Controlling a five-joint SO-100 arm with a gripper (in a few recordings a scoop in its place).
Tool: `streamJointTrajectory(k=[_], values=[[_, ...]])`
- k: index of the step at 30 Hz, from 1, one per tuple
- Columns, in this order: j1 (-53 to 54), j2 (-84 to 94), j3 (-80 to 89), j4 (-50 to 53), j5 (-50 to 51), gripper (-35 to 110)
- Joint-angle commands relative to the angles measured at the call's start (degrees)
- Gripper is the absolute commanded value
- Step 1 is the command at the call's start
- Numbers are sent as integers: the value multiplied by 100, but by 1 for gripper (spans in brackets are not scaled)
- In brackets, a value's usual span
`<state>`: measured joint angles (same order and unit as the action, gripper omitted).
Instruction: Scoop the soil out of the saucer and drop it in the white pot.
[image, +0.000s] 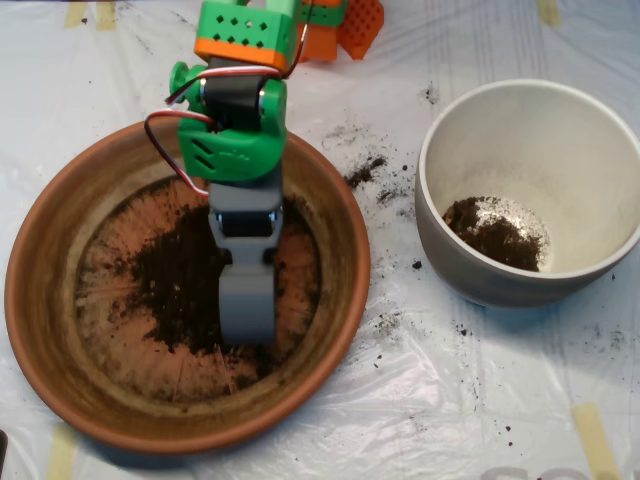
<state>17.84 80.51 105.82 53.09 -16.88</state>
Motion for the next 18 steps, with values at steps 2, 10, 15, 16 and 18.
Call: streamJointTrajectory(k=[2, 10, 15, 16, 18], values=[[-114, 404, 0, 141, 0, 43], [105, 229, -132, 308, 167, 42], [343, -185, -527, 483, 193, 39], [387, -255, -598, 501, 202, 38], [431, -334, -677, 545, 193, 38]])
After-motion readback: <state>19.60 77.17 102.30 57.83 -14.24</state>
